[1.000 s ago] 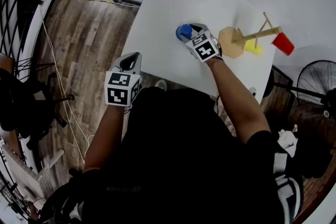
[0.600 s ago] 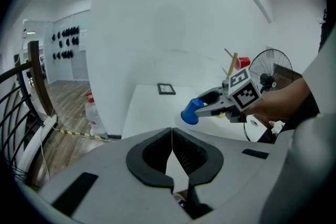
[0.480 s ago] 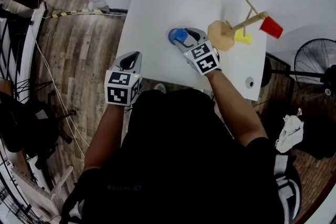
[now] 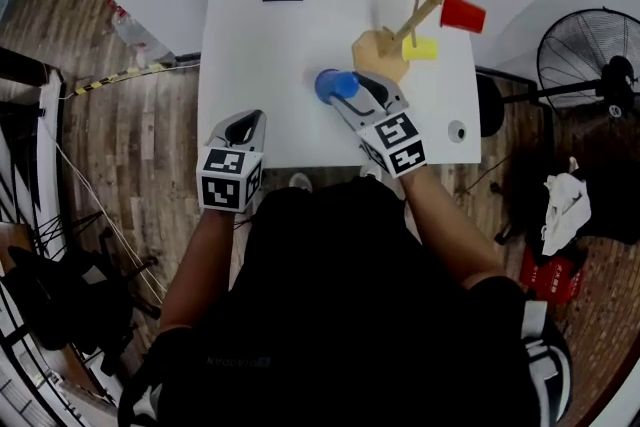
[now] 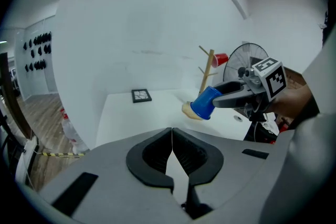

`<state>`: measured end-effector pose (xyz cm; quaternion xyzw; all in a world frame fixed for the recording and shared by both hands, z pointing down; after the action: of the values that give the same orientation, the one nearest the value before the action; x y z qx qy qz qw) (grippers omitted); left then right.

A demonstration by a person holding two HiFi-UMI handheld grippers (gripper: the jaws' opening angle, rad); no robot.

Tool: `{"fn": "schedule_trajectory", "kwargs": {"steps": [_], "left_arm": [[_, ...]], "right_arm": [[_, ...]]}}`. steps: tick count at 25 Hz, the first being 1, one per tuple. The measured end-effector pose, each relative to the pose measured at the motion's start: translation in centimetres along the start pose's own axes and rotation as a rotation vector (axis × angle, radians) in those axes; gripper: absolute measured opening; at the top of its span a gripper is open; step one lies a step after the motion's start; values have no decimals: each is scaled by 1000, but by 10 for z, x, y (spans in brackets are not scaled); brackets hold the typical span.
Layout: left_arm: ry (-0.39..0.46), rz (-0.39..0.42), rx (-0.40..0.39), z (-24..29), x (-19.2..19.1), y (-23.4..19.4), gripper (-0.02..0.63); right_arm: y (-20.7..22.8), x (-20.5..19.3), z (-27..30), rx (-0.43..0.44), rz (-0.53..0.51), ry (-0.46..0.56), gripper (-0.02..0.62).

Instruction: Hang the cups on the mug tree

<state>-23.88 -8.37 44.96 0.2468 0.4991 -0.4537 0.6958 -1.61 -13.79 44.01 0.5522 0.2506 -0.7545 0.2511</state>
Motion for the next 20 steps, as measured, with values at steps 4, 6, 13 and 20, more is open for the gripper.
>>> {"fn": "schedule_trajectory", "kwargs": {"steps": [4,6,13,20], "left_arm": [[-8,35,-64,13,7,17,17],[-7,52,-93,20,11,25,17],[-5,98,-174,38,22,54,17],[-2,116,-228,47,25,77,17]], "right_arm": [[6,0,-31,-75,0,17,233],[9,-2,-44,-107,3,22,233],[18,-6,-85,-201,29,40,233],[32,3,-116,-309,-9,81,233]]}}
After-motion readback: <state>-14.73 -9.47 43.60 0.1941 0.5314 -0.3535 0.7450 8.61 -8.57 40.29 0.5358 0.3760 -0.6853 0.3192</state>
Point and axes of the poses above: the fingertips, and each gripper's own axes: z forward along the fingers, y to its right, x out of its top, the point moved 8 cm from there along -z, backward along the fingers, and after that the axes turned 14 degrees about y, right-handed, at the moved point
